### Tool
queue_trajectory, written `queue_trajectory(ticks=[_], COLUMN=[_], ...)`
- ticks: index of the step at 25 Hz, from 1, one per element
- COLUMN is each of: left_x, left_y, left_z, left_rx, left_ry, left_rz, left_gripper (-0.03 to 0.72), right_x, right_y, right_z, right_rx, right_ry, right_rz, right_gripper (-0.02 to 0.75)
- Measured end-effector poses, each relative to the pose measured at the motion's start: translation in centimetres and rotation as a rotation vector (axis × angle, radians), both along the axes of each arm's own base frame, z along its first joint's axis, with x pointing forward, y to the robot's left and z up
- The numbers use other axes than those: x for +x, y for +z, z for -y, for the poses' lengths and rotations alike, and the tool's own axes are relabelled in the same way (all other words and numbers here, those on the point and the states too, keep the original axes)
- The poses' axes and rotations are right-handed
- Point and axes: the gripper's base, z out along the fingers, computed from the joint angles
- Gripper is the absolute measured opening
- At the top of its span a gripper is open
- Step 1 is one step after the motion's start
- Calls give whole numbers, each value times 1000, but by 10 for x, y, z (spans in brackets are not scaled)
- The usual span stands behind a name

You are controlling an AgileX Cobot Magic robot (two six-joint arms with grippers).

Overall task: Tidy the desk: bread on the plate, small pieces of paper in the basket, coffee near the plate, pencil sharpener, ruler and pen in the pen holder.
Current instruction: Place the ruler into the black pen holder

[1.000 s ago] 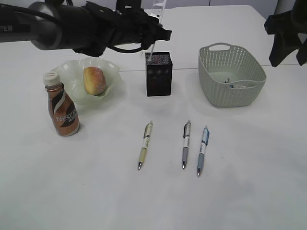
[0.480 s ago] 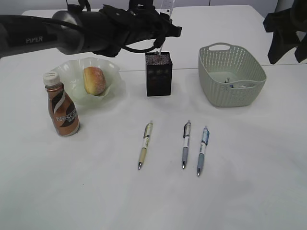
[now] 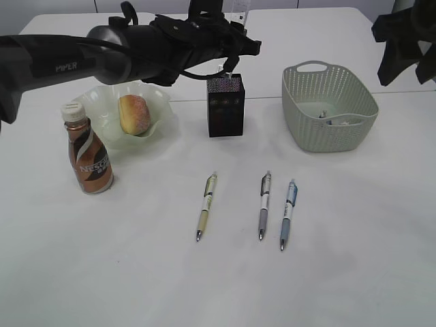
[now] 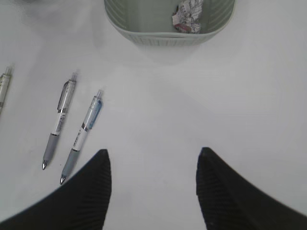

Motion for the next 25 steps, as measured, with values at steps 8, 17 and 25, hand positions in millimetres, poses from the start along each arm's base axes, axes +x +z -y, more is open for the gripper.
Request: queue_trajectory(ticks=[8,17,25], left_x=[1,4,5], left_y=[1,2,-4], left_z=[-2,-7,-6], left_rx=[-3,-4,-22], left_ry=[29,89,125], left_rz=[15,44,64], left_gripper=[248,248,248], right_x=[2,6,8], right_y=[1,3,4], right_z=[0,0,0], right_rx=[-2,1,2], right_ry=[0,-1,-1], right_rz=[24,69,95], right_gripper=[447,447,447])
